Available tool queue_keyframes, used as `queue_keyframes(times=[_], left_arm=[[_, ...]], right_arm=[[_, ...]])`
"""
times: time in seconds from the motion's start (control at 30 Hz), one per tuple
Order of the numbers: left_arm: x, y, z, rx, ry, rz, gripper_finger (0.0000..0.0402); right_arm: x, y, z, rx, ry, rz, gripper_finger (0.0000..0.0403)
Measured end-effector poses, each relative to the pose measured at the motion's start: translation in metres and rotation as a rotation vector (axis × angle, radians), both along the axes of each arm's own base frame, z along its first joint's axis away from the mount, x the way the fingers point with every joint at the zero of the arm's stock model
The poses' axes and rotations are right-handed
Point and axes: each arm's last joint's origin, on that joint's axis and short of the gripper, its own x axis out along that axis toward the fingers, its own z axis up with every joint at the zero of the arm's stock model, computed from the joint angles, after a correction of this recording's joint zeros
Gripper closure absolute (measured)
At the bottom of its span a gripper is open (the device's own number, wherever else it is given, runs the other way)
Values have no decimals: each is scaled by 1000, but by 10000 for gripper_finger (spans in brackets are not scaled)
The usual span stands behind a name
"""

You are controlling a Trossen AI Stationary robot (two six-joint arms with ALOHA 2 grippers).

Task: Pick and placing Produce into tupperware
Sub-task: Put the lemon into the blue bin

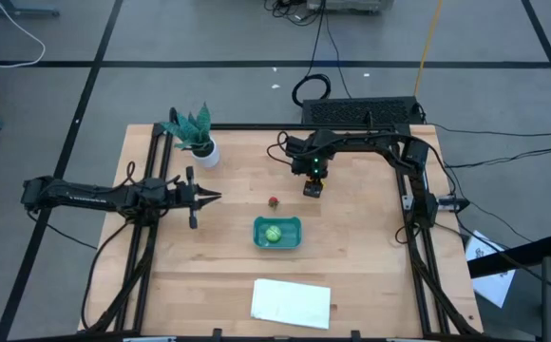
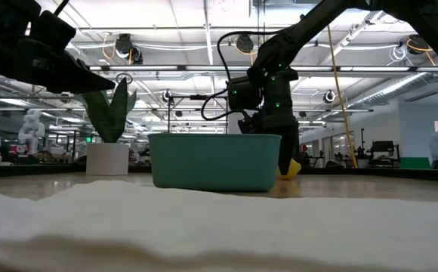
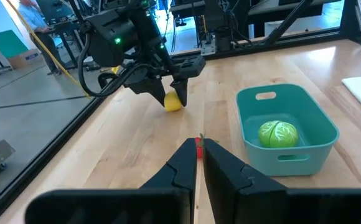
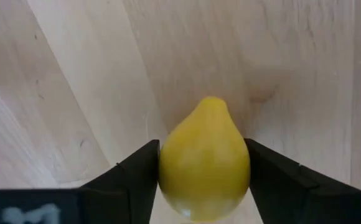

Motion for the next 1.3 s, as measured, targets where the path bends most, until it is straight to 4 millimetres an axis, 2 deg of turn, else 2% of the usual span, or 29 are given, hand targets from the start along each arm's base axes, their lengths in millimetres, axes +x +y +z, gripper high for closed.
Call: queue_keyframes(times=[0.2, 0.4, 0.53, 0.97, 1.1, 1.3], left_arm=[[0, 0, 0, -2, -1, 0, 369], [0, 0, 0, -2, -1, 0, 369], [0, 0, 0, -2, -1, 0, 369], [0, 0, 0, -5, -1, 1, 369], [0, 0, 0, -6, -1, 1, 369], [0, 0, 0, -6, -2, 1, 369]], right_arm=[[0, 0, 0, 0, 6, -11, 209], [0, 0, 6, 6, 23, -19, 187], [6, -2, 18, -1, 5, -19, 209], [22, -10, 65, -37, -79, -14, 199], [25, -11, 72, -45, -105, 4, 209], [27, -8, 84, -49, -120, 20, 200]])
